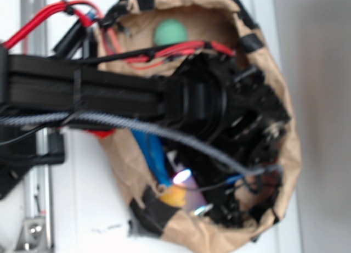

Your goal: Grab the yellow duck.

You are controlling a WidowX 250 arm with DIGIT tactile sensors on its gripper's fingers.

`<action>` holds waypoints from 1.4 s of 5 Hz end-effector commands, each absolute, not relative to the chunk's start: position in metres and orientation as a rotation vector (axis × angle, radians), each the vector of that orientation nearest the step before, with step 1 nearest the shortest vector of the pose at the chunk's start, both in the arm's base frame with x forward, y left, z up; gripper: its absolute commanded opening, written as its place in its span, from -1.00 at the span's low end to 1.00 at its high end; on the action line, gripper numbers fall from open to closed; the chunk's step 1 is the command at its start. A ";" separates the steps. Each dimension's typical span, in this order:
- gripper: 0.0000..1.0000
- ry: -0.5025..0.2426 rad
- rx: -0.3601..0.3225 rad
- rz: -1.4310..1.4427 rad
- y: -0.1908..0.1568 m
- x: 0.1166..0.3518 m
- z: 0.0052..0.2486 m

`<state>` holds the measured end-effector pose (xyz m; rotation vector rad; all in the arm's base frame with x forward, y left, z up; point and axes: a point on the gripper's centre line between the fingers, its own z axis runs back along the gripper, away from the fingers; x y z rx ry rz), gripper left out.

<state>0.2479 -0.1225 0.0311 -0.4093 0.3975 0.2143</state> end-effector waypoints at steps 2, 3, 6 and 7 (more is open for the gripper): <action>-1.00 0.394 -0.315 0.042 -0.137 0.195 0.006; -1.00 0.392 -0.309 0.056 -0.131 0.200 0.004; -1.00 0.010 -0.200 0.224 -0.018 0.255 0.120; -1.00 -0.023 -0.159 0.189 -0.015 0.262 0.135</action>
